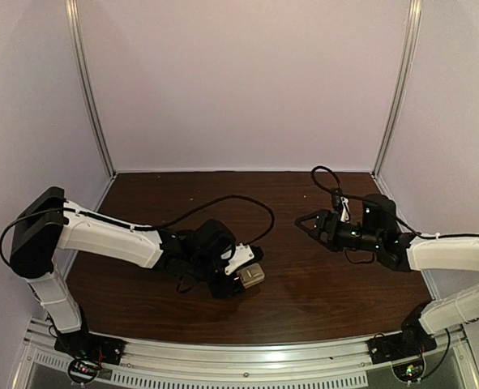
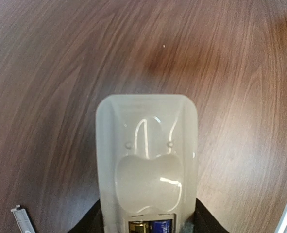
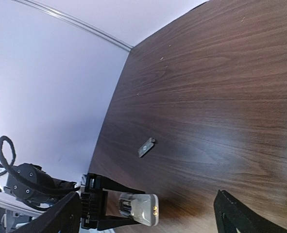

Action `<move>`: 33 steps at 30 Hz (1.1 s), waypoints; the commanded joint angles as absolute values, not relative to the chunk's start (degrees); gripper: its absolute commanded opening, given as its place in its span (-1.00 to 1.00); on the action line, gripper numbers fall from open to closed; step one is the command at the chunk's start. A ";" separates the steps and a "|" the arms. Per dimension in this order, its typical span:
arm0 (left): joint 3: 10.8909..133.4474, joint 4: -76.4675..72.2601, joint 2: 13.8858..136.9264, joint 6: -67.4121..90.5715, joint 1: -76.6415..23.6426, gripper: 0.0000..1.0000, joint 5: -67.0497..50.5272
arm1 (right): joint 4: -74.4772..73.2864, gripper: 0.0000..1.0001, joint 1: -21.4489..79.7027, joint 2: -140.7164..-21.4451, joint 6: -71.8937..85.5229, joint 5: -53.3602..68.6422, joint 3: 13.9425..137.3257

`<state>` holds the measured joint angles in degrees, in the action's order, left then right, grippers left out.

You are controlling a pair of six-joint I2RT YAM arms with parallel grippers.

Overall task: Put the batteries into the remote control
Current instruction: Place the remote control without the battery cover at the center of the board.

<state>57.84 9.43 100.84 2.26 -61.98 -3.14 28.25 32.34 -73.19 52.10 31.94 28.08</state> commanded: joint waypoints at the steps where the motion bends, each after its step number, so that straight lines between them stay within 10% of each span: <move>1: 59.35 14.96 101.90 0.55 -61.95 -0.34 -1.64 | 7.23 0.98 31.39 -64.79 38.38 21.91 31.00; 17: 69.39 30.88 112.43 -3.82 -62.33 -0.24 0.54 | -6.17 0.99 30.59 -45.40 33.15 6.74 32.91; 33: 74.54 36.74 114.39 -4.13 -63.16 0.47 1.21 | -3.04 0.99 30.59 -47.50 31.07 12.36 32.32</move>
<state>74.24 33.15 113.01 -3.57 -62.74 1.08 -4.12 30.83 -47.05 31.64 10.63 31.55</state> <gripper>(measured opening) 0.711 0.993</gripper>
